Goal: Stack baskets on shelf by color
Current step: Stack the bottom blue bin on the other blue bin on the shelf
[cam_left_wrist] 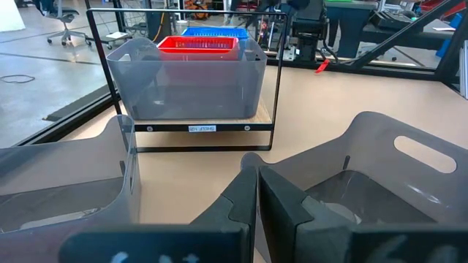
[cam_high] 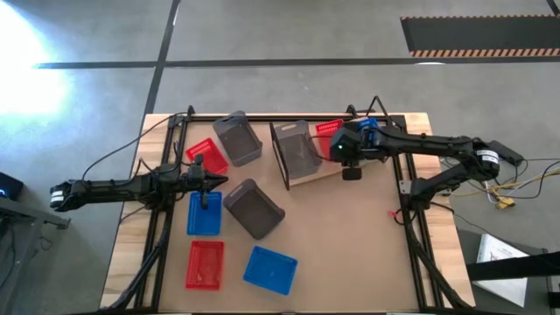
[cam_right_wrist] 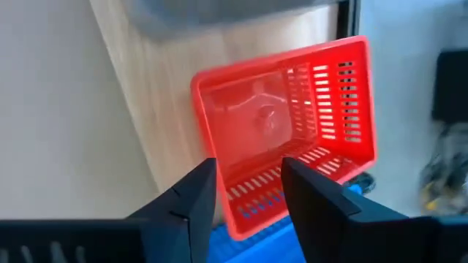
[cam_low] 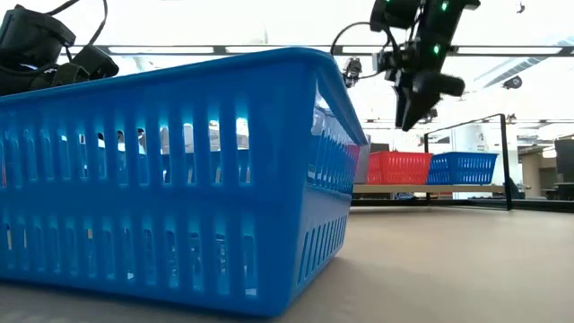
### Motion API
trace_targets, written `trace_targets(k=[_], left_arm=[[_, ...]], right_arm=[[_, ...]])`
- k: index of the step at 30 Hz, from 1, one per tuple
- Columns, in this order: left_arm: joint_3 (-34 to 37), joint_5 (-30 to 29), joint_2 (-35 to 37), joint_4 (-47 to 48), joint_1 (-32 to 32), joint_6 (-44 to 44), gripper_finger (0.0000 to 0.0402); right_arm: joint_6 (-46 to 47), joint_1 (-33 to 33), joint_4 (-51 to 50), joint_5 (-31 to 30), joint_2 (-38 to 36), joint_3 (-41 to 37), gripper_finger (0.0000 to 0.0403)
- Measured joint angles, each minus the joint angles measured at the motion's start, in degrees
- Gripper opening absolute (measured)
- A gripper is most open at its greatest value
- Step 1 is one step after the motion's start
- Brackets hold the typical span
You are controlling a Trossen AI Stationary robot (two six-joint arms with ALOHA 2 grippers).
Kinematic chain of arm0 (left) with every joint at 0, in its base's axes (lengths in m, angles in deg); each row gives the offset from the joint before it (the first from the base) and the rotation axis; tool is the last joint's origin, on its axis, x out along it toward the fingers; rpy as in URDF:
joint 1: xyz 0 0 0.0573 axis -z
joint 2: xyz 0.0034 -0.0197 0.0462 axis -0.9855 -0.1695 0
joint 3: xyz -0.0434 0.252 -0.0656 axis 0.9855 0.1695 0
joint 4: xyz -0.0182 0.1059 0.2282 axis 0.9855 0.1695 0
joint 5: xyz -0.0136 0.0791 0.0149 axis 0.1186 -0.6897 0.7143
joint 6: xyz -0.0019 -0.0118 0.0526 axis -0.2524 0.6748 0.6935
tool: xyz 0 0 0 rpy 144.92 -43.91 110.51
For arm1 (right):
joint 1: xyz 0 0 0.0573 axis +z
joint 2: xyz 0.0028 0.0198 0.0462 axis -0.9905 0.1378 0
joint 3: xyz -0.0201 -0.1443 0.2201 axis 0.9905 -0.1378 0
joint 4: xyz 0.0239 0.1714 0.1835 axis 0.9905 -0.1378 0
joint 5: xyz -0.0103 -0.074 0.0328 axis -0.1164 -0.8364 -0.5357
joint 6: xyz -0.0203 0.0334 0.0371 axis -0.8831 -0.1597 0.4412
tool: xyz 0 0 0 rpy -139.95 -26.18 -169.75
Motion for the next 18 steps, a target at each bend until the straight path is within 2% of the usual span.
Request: trace_targets(k=[2,6,9,18], left_arm=[[0.0,0.0,0.0,0.0,0.0,0.0,0.0],[0.0,0.0,0.0,0.0,0.0,0.0,0.0],[0.0,0.0,0.0,0.0,0.0,0.0,0.0],[0.0,0.0,0.0,0.0,0.0,0.0,0.0]], right_arm=[[4.5,1.9,-1.9,0.8,0.0,1.6,0.0148],[10.2,7.9,-1.1,6.5,-0.4,1.9,0.0137],[12.9,14.1,2.9,8.5,-0.4,-0.3,0.0126],[21.5,30.8,23.2,8.5,-0.2,-10.7,0.0096]])
